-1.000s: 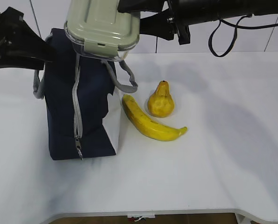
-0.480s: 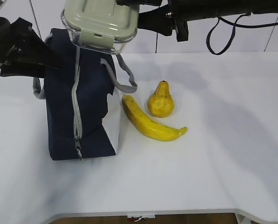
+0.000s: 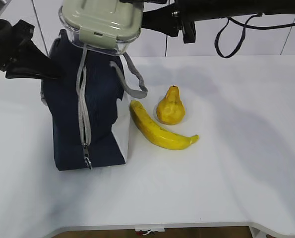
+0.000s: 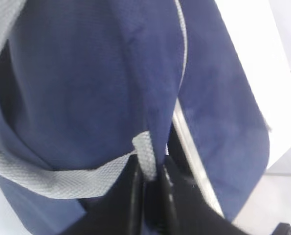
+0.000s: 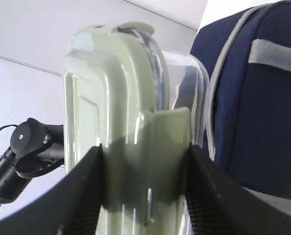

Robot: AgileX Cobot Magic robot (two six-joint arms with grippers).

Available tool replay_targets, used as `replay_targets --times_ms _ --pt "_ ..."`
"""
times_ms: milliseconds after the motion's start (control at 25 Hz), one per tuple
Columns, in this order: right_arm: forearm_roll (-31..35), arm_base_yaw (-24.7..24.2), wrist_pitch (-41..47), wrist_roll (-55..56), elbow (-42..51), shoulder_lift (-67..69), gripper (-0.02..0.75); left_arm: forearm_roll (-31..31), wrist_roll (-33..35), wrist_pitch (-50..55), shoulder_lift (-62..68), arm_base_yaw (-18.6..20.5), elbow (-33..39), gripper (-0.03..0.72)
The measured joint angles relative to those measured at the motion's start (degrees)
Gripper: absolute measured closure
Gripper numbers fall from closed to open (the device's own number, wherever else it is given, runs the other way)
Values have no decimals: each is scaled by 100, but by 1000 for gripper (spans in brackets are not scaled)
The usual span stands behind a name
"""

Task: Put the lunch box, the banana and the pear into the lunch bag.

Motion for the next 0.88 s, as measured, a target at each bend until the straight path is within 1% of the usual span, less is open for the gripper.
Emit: replay_targets --times_ms 160,440,520,720,880 --pt "0 45 -23 -13 0 0 358 0 0 248 0 0 -155 676" --pt "-83 54 -187 -134 0 0 358 0 0 675 0 0 -646 677" --pt "-288 54 -287 -158 0 0 358 8 0 725 0 0 -703 678" --pt "-1069 54 -667 -162 0 0 358 8 0 750 0 0 -725 678" --pt "-1495 54 -1062 -171 0 0 358 8 0 760 0 0 -730 678"
